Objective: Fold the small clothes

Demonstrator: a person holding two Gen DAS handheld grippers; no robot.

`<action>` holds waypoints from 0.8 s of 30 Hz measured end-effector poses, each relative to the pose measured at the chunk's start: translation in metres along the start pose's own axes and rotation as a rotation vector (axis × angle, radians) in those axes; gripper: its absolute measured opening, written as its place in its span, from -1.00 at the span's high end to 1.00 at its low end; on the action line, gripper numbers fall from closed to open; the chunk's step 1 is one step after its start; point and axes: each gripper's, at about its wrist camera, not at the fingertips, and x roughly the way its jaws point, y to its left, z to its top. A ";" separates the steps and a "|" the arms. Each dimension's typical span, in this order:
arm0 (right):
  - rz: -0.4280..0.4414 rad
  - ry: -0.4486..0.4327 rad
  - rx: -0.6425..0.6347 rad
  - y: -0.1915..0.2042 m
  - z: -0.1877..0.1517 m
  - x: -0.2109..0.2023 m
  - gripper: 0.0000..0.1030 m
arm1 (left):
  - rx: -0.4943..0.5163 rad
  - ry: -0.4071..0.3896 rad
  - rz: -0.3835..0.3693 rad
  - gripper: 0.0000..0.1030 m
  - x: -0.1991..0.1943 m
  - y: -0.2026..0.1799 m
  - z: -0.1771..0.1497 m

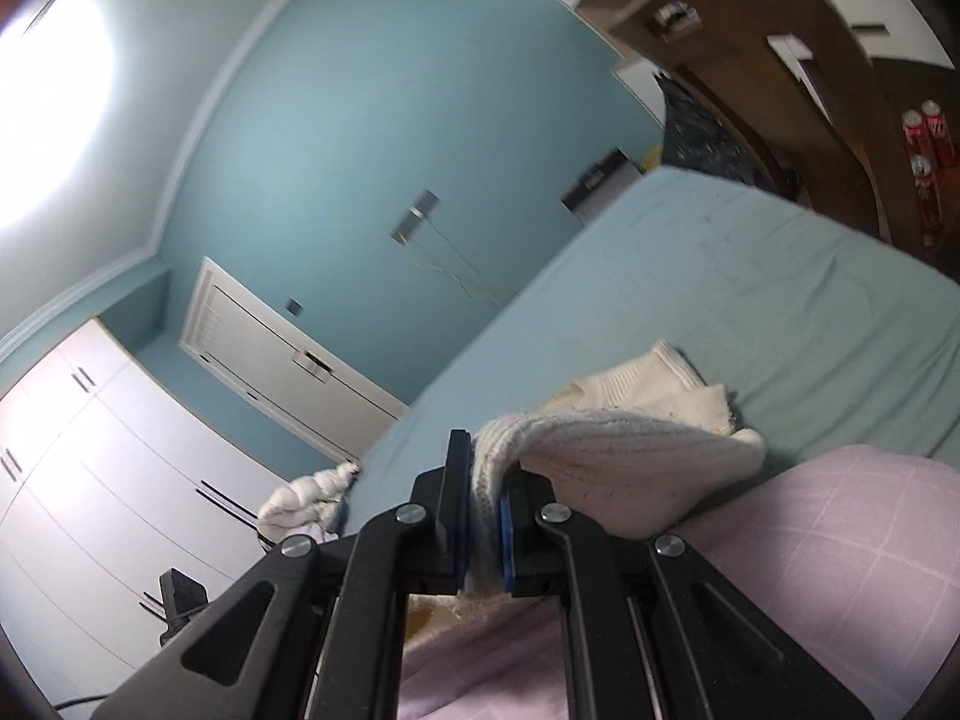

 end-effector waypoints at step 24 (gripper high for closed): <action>-0.524 0.562 0.033 -0.186 0.108 0.356 -0.62 | 0.007 0.308 0.468 -0.93 0.357 0.164 0.170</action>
